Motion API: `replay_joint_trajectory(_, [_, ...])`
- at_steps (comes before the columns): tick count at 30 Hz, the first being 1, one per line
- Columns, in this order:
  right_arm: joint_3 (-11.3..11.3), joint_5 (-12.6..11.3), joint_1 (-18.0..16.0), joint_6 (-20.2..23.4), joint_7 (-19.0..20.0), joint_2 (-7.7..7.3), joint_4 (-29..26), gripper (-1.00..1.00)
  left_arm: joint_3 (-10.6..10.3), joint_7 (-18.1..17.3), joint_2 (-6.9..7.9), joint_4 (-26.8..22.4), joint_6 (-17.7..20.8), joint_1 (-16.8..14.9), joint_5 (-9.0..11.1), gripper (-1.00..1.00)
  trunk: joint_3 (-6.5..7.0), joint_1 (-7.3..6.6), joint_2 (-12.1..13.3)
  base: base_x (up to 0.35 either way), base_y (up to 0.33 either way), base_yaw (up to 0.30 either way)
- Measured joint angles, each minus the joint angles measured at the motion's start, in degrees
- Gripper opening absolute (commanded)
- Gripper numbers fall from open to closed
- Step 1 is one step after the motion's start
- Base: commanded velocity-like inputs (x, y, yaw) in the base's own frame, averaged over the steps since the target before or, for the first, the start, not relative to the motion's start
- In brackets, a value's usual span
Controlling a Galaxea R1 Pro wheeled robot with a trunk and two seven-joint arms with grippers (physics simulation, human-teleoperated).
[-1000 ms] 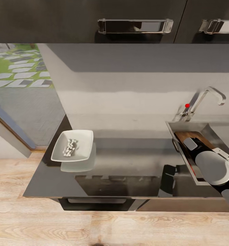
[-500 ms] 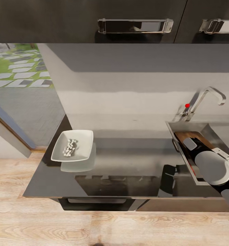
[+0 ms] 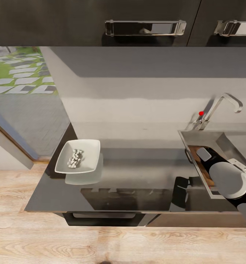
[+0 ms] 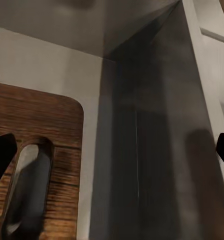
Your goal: In the kitchen, take the Vidalia onion out of the sink, dice it on the chopping board with the paring knife, put the diced onion into the bowl on the countertop, then place both the paring knife and the chopping board into the sink.
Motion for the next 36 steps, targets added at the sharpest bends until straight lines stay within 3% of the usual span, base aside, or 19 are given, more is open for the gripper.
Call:
replay_joint_trajectory(5, [-0.1, -0.1, 0.0, 0.1, -1.8, 0.01, -1.1, 1.00, 0.0, 0.0, 0.00, 0.0, 0.0, 0.0, 0.0, 1.00, 0.00, 0.00, 0.0, 0.000, 0.000, 0.000])
replay_joint_trajectory(9, [0.1, -0.2, 0.0, 1.1, -2.8, 0.28, -5.3, 1.00, 0.0, 0.0, 0.00, 0.0, 0.0, 0.0, 0.0, 1.00, 0.00, 0.00, 0.0, 0.000, 0.000, 0.000])
replay_joint_trajectory(13, [0.7, -0.4, 0.0, 8.4, -2.0, 1.13, -13.4, 1.00, 0.0, 0.0, 0.00, 0.0, 0.0, 0.0, 0.0, 1.00, 0.00, 0.00, 0.0, 0.000, 0.000, 0.000])
replay_joint_trajectory(16, [2.8, -0.4, 0.0, 14.5, 4.0, 1.97, -17.8, 1.00, 0.0, 0.0, 0.00, 0.0, 0.0, 0.0, 0.0, 1.00, 0.00, 0.00, 0.0, 0.000, 0.000, 0.000])
replay_joint_trajectory(21, [6.8, -0.3, 0.0, 21.5, 11.5, 2.24, -19.7, 1.00, 0.0, 0.0, 0.00, 0.0, 0.0, 0.0, 0.0, 1.00, 0.00, 0.00, 0.0, 0.000, 0.000, 0.000])
replay_joint_trajectory(25, [9.8, 0.0, 0.0, 27.2, 22.3, 2.01, -20.0, 1.00, 0.0, 0.0, -0.02, 0.0, 0.0, 0.0, 0.0, 1.00, 0.00, 0.00, 0.0, 0.000, 0.000, 0.000])
replay_joint_trajectory(30, [11.7, 0.2, 0.0, 29.1, 25.9, 1.59, -20.0, 1.00, 0.0, -0.1, -0.09, 0.0, 0.0, 0.0, -0.1, 1.00, 0.00, 0.03, 0.0, -0.156, 0.000, 0.000])
replay_joint_trajectory(33, [15.6, 0.3, 0.0, 30.5, 28.9, 1.06, -20.1, 1.00, 0.0, -0.1, -0.23, 0.0, 0.0, 0.0, -0.1, 1.00, 0.01, 0.03, 0.0, -0.317, 0.000, 0.000])
replay_joint_trajectory(36, [17.7, 0.2, 0.0, 32.0, 30.5, 0.82, -20.1, 1.00, 0.0, -0.1, -0.25, 0.0, 0.0, 0.0, -0.1, 1.00, 0.01, 0.03, 0.0, -0.334, 0.000, 0.000])
